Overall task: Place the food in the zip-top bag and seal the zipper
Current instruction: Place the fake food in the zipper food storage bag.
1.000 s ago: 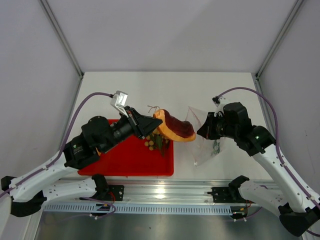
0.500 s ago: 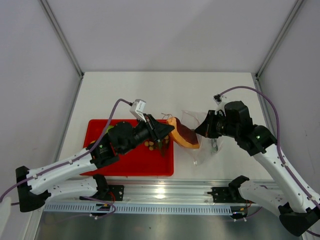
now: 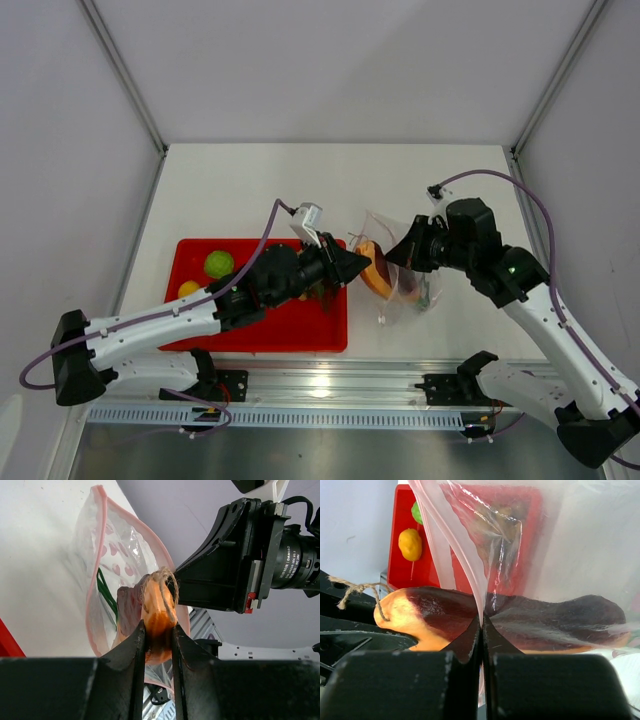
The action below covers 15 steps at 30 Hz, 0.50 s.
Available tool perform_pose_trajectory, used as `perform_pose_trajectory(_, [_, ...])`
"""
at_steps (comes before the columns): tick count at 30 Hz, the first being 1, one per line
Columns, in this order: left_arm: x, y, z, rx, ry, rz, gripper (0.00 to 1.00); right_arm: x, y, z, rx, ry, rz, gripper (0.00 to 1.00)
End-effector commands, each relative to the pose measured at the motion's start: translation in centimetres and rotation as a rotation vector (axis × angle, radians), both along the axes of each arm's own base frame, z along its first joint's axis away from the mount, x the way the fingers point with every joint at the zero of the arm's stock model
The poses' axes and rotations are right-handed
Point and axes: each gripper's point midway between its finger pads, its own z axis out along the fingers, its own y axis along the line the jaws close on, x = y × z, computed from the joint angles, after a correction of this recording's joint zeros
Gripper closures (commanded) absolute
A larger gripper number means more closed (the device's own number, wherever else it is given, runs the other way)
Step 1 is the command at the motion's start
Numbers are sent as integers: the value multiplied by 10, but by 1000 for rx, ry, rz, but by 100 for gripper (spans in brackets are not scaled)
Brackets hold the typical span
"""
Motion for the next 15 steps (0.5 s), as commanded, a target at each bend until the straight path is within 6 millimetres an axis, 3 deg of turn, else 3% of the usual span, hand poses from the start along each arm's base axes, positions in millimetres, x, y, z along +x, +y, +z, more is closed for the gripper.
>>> perform_pose_trajectory(1, [3, -4, 31, -77, -16, 19, 99, 8, 7, 33, 70, -75, -3, 100])
perform_pose_trajectory(8, [9, -13, 26, -44, 14, 31, 99, 10, 6, 34, 68, -74, -12, 100])
perform_pose_trajectory(13, [11, -29, 10, 32, 72, 11, 100, 9, 7, 37, 69, -84, -2, 100])
perform_pose_trajectory(14, [10, -28, -4, 81, 100, 11, 99, 8, 7, 38, 70, -85, 3, 100])
perform_pose_trajectory(15, [12, -31, 9, 70, 100, 11, 100, 8, 7, 39, 72, -87, 5, 100])
